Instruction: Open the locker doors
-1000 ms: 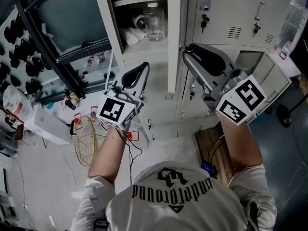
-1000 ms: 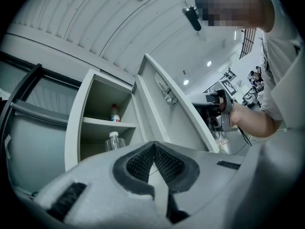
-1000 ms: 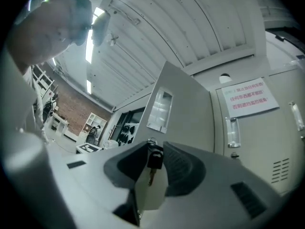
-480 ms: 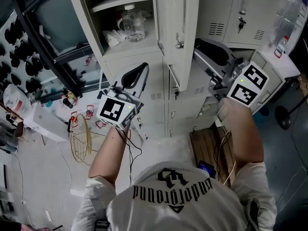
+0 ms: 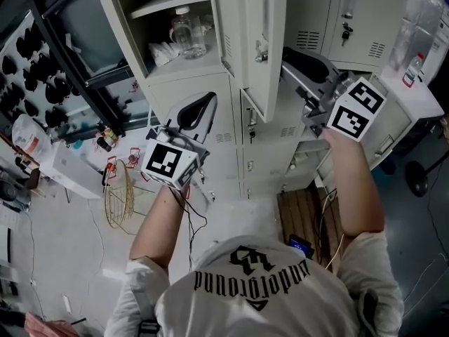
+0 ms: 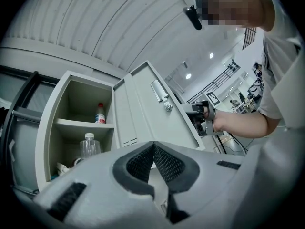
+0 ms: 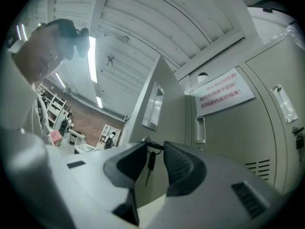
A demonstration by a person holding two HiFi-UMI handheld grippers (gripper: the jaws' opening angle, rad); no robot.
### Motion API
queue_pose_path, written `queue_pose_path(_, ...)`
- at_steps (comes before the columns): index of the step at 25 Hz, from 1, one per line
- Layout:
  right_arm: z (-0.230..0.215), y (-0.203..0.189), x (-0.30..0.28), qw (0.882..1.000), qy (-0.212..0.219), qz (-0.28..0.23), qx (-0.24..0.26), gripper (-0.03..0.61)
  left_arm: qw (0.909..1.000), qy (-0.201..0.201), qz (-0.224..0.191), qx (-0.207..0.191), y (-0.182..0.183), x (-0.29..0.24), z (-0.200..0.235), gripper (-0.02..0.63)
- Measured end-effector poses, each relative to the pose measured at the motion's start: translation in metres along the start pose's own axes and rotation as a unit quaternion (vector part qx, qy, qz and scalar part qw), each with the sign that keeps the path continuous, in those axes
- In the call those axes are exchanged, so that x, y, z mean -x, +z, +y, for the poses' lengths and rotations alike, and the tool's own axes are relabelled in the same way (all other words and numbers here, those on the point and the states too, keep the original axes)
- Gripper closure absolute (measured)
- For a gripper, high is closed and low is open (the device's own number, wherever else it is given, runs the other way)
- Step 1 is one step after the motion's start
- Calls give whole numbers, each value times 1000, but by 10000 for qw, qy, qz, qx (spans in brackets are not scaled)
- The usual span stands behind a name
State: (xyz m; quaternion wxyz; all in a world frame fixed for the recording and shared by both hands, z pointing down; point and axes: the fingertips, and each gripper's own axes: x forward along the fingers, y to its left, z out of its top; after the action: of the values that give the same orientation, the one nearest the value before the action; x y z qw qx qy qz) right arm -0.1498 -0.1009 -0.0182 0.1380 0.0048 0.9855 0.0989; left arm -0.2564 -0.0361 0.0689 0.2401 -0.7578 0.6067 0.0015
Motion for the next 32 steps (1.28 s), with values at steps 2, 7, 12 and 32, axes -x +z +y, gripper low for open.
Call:
queue_pose_path(2,1,0,0,10000,28,-19,12,459,10000,44,16,-35,1,1,-3,606)
queue_pose_path(7,0,-8,6,9997,-127,78,183,448,9999,134,82,-30,0,6,-8,606)
queue_pose_path(12,2,-36,22,9992,-263,261,181,436,9996,168,223,51,-13,12,-17,606)
queue_pose_path(32,75,-225,138,9926,-924,781,-50,539,9919,149,813,965,-120,71,-130,606)
